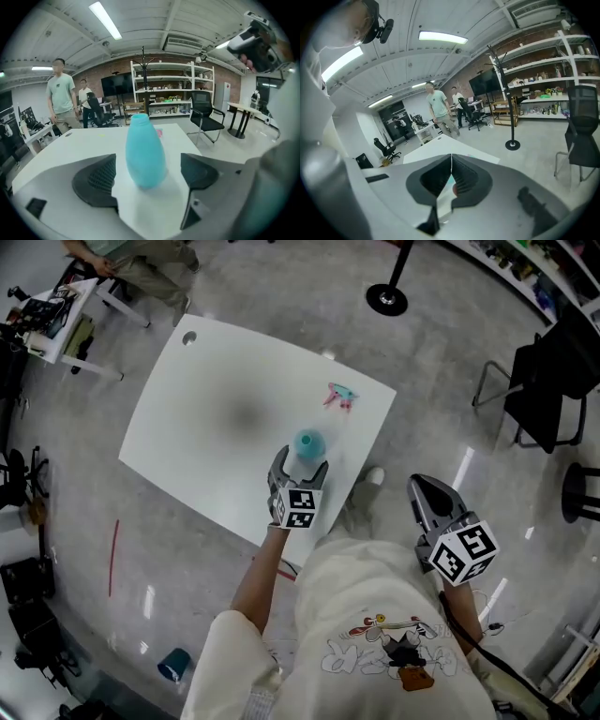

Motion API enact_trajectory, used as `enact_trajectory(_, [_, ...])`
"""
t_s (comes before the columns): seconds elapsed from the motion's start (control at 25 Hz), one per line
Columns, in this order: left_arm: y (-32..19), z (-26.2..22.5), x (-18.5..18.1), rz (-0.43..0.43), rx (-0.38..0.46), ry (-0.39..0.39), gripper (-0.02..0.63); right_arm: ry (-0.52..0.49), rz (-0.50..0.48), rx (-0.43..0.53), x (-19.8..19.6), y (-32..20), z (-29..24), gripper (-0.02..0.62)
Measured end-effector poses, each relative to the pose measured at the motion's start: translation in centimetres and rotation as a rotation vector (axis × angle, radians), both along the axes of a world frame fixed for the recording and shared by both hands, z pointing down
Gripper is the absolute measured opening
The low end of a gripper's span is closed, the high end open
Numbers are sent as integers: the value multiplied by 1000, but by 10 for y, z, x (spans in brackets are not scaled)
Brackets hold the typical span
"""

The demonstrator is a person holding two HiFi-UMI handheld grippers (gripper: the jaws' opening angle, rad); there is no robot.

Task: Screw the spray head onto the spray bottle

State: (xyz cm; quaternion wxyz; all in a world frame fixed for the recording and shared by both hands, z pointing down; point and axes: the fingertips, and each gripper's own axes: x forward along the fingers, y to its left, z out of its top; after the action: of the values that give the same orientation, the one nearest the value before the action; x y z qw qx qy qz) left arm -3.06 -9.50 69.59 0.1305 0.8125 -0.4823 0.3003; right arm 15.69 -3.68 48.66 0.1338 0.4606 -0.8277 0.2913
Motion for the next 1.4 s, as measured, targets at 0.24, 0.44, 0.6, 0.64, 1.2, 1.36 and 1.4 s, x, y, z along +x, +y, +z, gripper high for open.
enact_trajectory(0.24, [-27,12,3,-13,18,59,413,0,21,-57,-10,3,16,6])
enact_trajectory(0.44, [-36,32,13,22,26,70,413,-9,8,-90,-22,-3,26,6])
enact_trajectory(0.6, [-39,45,20,20,43,79,413,-4,5,-97,-24,-2,31,6])
enact_trajectory(0.64, [-41,48,23,16,43,80,413,-1,4,-100,-24,-2,34,6])
enact_trajectory(1.2, [-45,12,22,59,60,41,413,-9,-90,-232,-48,-63,91,6])
enact_trajectory(1.36, [-40,-7,24,74,65,44,413,-230,-97,-457,-67,-115,136,16])
enact_trajectory(1.4, [-38,-10,24,75,60,43,413,-290,-79,-515,-71,-127,145,30])
